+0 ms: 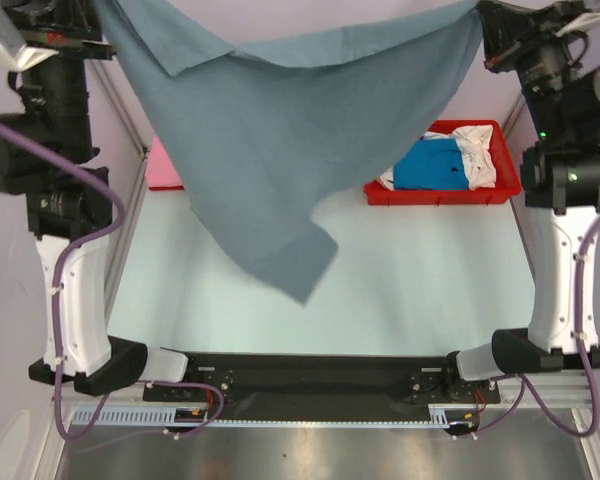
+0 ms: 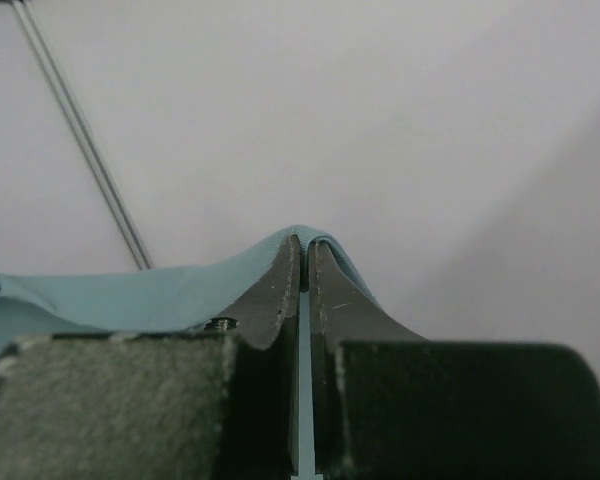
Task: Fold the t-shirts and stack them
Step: Flatten the tshirt out
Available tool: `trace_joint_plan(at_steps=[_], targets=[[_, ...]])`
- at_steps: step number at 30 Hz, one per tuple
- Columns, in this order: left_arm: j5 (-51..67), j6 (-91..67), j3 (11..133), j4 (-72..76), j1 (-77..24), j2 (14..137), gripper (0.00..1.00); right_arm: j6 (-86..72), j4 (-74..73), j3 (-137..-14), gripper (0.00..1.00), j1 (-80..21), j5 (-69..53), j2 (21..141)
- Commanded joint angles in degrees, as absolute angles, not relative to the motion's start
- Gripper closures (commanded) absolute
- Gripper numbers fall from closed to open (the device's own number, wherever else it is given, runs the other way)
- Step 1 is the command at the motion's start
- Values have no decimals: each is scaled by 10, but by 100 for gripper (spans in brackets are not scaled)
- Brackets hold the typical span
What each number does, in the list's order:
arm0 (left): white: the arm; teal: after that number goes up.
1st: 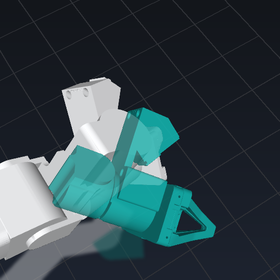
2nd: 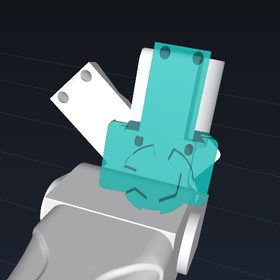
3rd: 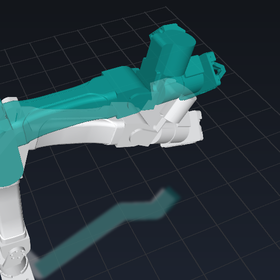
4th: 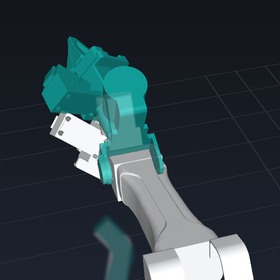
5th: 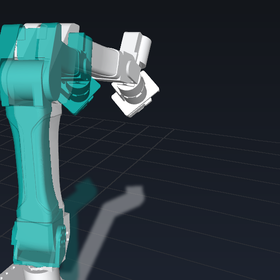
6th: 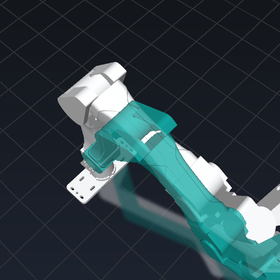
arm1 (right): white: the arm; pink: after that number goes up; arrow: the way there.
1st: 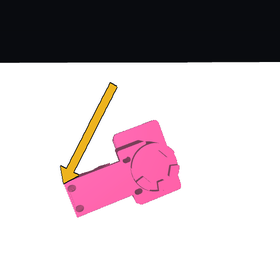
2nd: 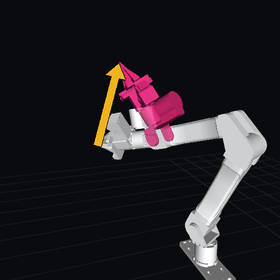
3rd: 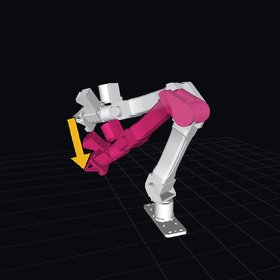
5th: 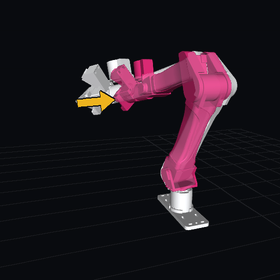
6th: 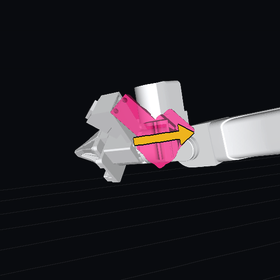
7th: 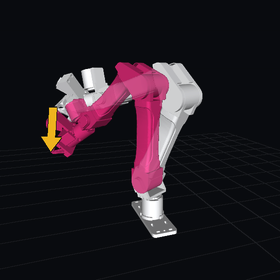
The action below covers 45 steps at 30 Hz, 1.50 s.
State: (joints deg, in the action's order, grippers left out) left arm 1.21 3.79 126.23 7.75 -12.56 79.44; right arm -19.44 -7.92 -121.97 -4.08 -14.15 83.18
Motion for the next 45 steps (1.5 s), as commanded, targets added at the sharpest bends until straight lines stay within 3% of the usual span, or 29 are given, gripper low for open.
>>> trace_joint_plan(at_steps=[1,12,17,24,36,40,45], targets=[[3,66,1277,120,-122,730,100,-185,-44,-1228,100,-47,-134,757],[-21,122,1198,69,-159,525,100,-243,-125,-1161,100,-44,-162,577],[-24,117,1189,62,-169,515,100,-286,-141,-1135,100,-8,-187,530],[-25,97,1123,50,-169,569,100,-293,-79,-982,100,-4,-158,519],[-91,78,673,217,-145,651,100,-266,133,-516,100,-7,-134,578],[-82,55,571,270,-125,742,100,-260,199,-441,100,-5,-123,657],[-69,4,600,271,-96,893,100,-239,219,-463,100,21,-141,780]])
